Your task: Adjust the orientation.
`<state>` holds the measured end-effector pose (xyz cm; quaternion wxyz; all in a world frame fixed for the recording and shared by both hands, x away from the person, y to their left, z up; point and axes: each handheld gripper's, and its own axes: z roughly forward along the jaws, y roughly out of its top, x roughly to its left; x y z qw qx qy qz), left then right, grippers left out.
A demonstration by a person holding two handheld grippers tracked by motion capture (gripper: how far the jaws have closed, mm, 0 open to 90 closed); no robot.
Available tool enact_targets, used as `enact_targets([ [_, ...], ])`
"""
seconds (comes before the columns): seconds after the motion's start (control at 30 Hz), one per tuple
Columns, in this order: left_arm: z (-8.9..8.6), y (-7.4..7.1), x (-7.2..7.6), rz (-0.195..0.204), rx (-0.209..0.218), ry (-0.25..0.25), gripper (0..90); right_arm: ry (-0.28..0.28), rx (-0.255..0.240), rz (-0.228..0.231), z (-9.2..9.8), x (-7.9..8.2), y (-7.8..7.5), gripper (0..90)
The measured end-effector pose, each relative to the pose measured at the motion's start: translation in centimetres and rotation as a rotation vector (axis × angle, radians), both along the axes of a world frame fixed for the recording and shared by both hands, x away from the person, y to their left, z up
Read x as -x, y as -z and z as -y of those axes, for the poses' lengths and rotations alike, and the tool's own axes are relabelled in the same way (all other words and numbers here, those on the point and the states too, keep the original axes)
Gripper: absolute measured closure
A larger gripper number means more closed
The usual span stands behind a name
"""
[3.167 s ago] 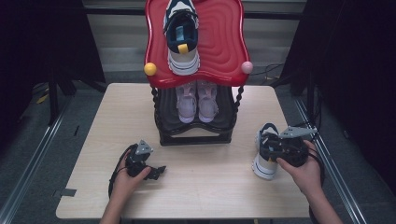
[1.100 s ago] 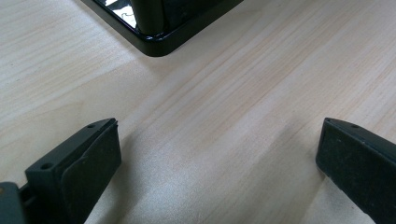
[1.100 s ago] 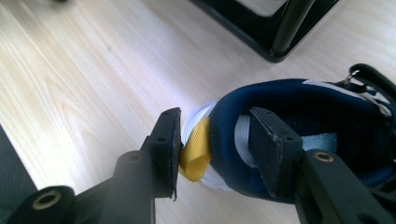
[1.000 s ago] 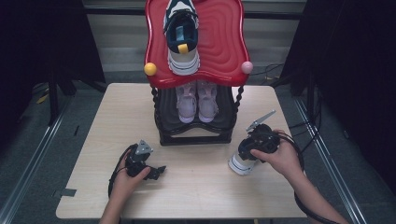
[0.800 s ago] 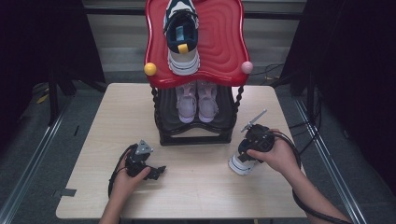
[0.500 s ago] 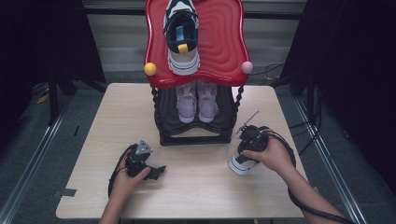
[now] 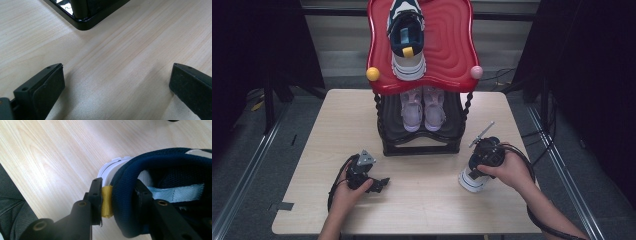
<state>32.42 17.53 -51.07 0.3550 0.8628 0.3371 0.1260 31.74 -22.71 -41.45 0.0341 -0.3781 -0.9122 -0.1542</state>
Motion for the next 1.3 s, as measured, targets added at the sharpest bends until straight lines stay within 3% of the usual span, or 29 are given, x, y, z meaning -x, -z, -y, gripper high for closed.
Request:
enact_targets([
  [0.1,0.0,0.0,0.0,0.000,0.000,0.000,0.0,0.014,0.011,-0.019,-0.3,-0.1,0.3,59.4],
  [0.4,0.0,0.0,0.0,0.000,0.003,0.003,0.0,0.016,0.005,-0.047,-0.7,-0.4,1.2,61.2],
  [0.7,-0.1,0.0,-0.1,0.002,0.000,0.005,0.0,0.014,0.052,-0.093,-1.5,-0.7,1.5,62.1],
  [0.8,-0.1,0.0,-0.1,0.002,-0.002,0.005,0.0,-0.013,0.069,-0.079,-1.4,-0.9,1.7,62.9],
  [0.9,-0.1,0.0,-0.1,0.002,0.001,0.005,0.0,0.011,0.041,-0.109,-1.6,-0.8,1.9,63.1],
  [1.17,-0.1,0.0,-0.1,0.002,-0.001,0.006,0.0,0.012,0.082,-0.138,-2.1,-0.8,2.2,65.7],
  [1.23,-0.1,0.0,0.0,0.002,-0.004,0.004,0.0,-0.016,0.110,-0.117,-2.0,-1.0,2.3,66.1],
  [1.3,-0.1,0.0,-0.1,0.002,-0.001,0.005,0.0,-0.012,0.118,-0.136,-2.2,-1.0,2.2,66.6],
])
